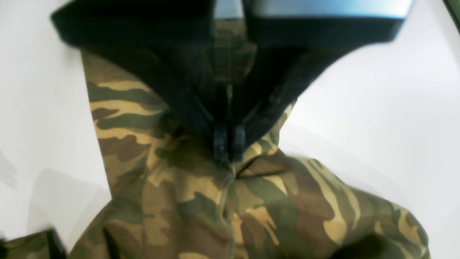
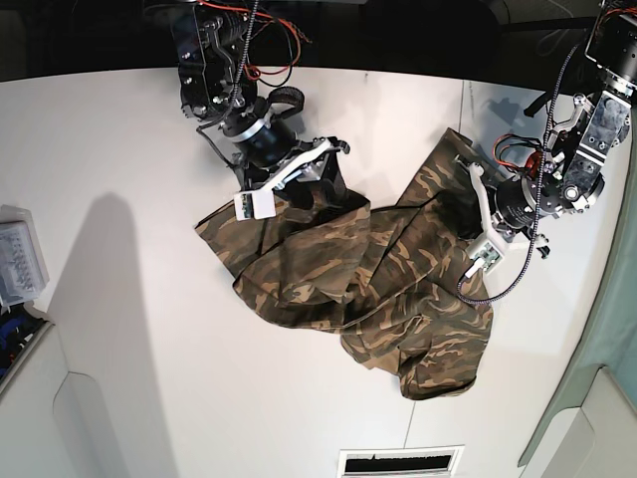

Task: Layout the t-shirt on the table in an organized manner, then fold the t-shirt properly
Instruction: 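Lift the shirt and pull the grippers apart to stretch it out, then release the shirt and move the right gripper to its middle, then grasp the shirt body with both grippers and lift it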

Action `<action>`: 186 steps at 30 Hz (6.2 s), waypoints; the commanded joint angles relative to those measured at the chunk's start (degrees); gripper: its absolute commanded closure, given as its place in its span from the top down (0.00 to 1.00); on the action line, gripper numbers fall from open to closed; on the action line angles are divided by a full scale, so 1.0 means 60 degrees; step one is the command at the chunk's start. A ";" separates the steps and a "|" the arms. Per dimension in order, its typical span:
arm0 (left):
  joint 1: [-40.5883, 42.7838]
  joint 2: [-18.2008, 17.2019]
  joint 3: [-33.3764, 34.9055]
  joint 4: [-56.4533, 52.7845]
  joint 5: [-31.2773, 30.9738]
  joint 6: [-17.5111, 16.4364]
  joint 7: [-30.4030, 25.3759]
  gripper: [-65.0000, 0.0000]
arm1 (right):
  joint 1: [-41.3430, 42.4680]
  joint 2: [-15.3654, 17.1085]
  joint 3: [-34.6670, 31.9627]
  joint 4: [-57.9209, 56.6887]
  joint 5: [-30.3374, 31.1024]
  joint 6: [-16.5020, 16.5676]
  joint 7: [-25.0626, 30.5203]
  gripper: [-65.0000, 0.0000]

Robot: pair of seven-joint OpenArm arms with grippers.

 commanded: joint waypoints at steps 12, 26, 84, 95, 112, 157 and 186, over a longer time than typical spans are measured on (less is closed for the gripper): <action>-0.0157 -0.0131 -0.0087 0.0131 -0.0058 0.0007 -0.0168 0.00 | 0.1082 -0.0066 -0.0066 -0.0918 -0.0168 -0.0495 0.1304 0.48; -0.0153 -0.0135 -0.0087 0.0131 -0.0058 -0.0004 -0.0164 0.00 | 0.2135 -0.0069 -0.0189 -0.1858 -0.0189 0.0474 0.2004 0.00; 0.3676 -0.2138 -0.3748 0.5690 -0.6080 -0.3048 0.2987 0.00 | -0.2076 0.3599 0.7912 0.3315 0.1923 0.0940 -0.1395 0.00; 0.4393 -0.0499 -0.3752 0.5676 -0.6087 -0.3048 0.2809 0.28 | -0.1923 0.3548 0.7912 0.2280 0.4703 0.1421 -0.2266 0.09; 0.4393 -0.0215 -0.5187 0.5679 -0.4809 -0.1810 0.1421 0.28 | -0.1417 0.0794 0.2634 0.4186 0.3723 0.1574 -0.3162 0.36; 0.2626 0.0594 -0.4728 0.3701 -0.4575 -0.1450 0.1632 0.00 | 0.4306 0.0317 0.0200 0.0933 -0.1548 -0.0561 -0.2535 0.00; 0.4288 0.1450 -0.5195 0.4444 -0.5555 -0.2645 0.2167 0.00 | 0.4062 -0.0051 -0.2076 -0.2798 -0.2750 -0.0459 0.1872 0.00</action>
